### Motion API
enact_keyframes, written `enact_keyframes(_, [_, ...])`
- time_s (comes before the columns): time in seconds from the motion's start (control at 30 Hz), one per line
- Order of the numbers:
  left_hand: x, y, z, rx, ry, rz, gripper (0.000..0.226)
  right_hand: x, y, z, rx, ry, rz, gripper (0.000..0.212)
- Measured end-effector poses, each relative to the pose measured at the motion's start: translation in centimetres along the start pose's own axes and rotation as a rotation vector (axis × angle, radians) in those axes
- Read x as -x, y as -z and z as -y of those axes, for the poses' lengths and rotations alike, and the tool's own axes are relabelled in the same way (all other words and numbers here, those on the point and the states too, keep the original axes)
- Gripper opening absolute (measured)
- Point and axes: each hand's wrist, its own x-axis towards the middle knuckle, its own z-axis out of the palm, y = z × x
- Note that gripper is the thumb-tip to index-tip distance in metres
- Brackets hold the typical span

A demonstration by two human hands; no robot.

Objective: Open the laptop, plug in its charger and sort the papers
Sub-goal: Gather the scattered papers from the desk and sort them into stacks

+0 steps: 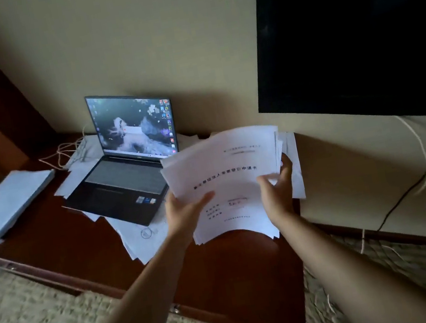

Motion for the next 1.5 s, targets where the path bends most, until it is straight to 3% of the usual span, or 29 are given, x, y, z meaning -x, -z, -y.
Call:
enact_keyframes(0.1, [2.0,-0.2,0.1,0.02,-0.024,-0.073,0.054,0.4,1.0,-1.0,0.097,0.0,0.056,0.072])
enact_keyframes(0.27, [3.3,-0.5,-1.8,0.07,-0.05,-0.166,0.043,0.3,1.7,-0.3,0.088,0.082,0.11,0.066])
enact_keyframes(0.43, [4.2,-0.2,-1.1,0.119,0.031,-0.156,0.026,1.0,2.4,-1.1,0.055,0.036,0.169,0.057])
enact_keyframes(0.73, [5.6,-1.0,1.6,0.136,0.178,-0.136,0.02,1.3,2.8,-2.9,0.117,-0.101,0.244,0.034])
enact_keyframes(0.93, [6.0,-0.5,3.4,0.112,0.248,-0.124,0.017,1.8,2.3,-4.4,0.235,-0.188,0.278,0.033])
enact_keyframes(1.07, [5.1,1.2,3.9,0.115,0.374,-0.131,0.019,1.5,1.2,-4.8,0.394,-0.169,0.185,0.029])
enact_keyframes(1.27, [4.9,1.9,9.2,-0.103,0.659,0.016,0.019,2.5,1.1,-9.8,0.714,-0.529,0.362,0.038])
enact_keyframes(1.5, [3.3,0.9,11.7,-0.097,0.8,-0.094,0.012,1.9,0.9,-11.5,0.739,-0.42,0.369,0.014])
